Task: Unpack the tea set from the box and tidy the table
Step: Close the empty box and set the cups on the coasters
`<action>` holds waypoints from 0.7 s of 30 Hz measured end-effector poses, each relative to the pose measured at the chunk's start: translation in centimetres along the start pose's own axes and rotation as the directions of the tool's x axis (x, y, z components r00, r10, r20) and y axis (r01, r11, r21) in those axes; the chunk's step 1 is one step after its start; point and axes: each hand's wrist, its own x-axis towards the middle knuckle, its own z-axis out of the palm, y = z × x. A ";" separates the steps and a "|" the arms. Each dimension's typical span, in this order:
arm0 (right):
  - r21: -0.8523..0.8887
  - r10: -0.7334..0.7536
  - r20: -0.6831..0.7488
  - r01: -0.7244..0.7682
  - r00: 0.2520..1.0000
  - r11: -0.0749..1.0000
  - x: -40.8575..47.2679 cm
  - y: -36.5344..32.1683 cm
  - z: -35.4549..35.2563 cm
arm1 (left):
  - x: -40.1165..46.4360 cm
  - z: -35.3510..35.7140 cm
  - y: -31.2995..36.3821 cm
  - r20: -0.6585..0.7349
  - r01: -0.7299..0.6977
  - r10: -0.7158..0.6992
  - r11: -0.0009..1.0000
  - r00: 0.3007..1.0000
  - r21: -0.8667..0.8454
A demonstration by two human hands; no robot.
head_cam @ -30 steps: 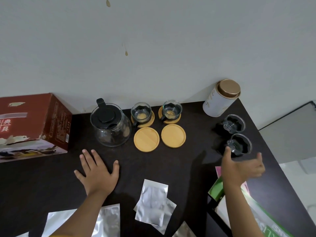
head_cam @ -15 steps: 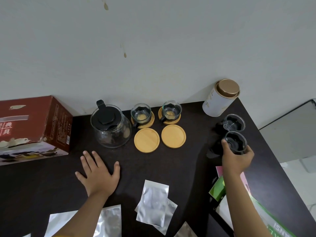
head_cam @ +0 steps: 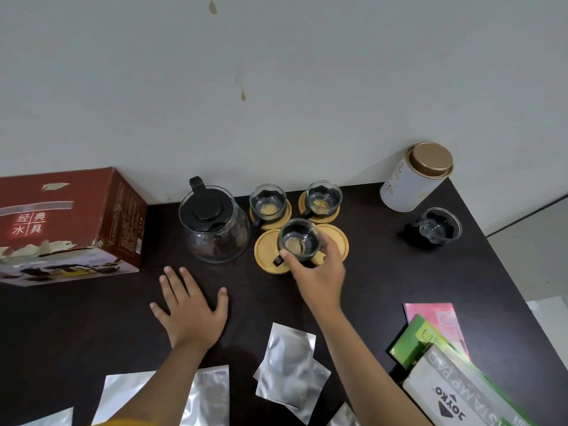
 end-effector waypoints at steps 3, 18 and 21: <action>-0.034 0.009 0.067 -0.007 0.998 0.999 -0.4 0.2 1.9 | 0.0 -0.1 0.1 -0.001 0.000 0.000 1.000 1.000 -0.002; -0.099 0.038 0.108 -0.027 0.993 0.995 -0.7 1.2 3.9 | -0.1 -0.3 0.1 -0.002 -0.009 0.009 1.000 1.000 -0.006; -0.096 0.036 0.131 -0.024 0.991 0.995 -0.9 0.9 3.4 | -0.1 -0.3 0.1 -0.002 -0.009 0.009 1.000 1.000 -0.006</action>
